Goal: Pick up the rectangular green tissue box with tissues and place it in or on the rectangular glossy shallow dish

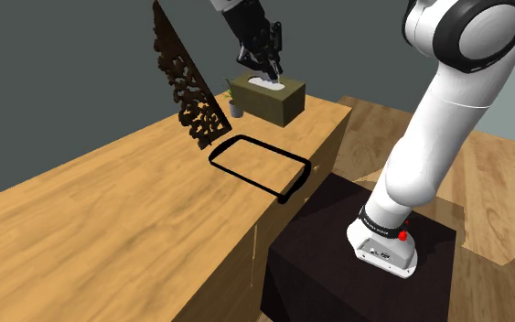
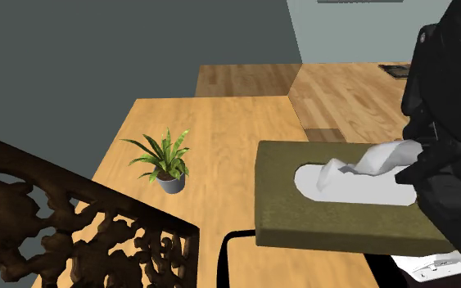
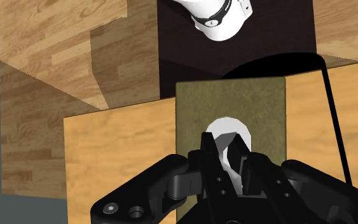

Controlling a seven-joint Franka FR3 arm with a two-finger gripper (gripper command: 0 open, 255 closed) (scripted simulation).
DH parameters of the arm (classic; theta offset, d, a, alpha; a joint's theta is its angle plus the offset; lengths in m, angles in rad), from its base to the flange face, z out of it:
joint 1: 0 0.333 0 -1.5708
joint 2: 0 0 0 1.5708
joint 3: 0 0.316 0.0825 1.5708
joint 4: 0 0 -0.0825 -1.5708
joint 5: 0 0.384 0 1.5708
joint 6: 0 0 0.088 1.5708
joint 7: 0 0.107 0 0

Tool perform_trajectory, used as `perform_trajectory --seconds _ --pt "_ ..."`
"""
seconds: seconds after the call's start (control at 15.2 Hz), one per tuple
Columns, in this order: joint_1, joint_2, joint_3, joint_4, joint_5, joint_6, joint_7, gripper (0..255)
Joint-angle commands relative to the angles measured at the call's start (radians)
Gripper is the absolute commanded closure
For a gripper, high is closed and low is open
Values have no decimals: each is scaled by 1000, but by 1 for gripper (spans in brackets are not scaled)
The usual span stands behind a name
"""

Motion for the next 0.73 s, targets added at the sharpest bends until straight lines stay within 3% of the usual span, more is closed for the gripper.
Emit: perform_trajectory --seconds 0.0,0.66 --pt "12 -5 12 -13 20 2 34 255" --pt "2 -63 -1 -215 51 153 45 255"
